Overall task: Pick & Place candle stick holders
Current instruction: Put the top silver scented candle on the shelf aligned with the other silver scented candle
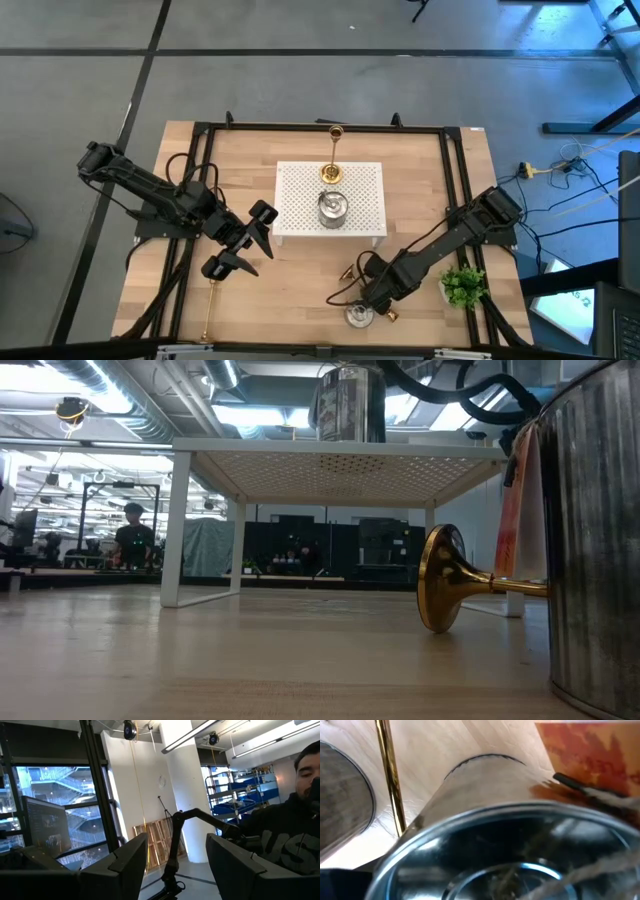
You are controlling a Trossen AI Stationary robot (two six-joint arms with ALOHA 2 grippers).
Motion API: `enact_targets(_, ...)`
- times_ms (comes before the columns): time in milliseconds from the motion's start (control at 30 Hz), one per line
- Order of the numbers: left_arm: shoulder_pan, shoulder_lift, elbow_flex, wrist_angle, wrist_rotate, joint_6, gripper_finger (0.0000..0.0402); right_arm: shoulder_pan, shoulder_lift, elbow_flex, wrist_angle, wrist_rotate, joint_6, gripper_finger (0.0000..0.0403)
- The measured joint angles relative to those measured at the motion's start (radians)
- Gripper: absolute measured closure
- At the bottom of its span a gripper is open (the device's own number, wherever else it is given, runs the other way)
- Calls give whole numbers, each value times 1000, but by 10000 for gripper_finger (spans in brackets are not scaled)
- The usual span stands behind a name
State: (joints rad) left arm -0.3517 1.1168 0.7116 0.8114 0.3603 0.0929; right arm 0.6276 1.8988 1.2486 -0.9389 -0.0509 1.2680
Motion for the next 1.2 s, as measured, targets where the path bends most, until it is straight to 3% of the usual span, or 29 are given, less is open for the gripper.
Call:
enact_targets(333,0,0,0,0,0,8,203,8,1,148,-244,19,-1,57)
enact_targets(600,0,0,0,0,0,8,203,27,0,325,-384,34,-42,57)
enact_targets(867,0,0,0,-4,0,1,203,28,-2,523,-644,81,-58,57)
enact_targets(1200,0,0,0,-8,0,-1,203,-54,-32,566,-633,130,-204,57)
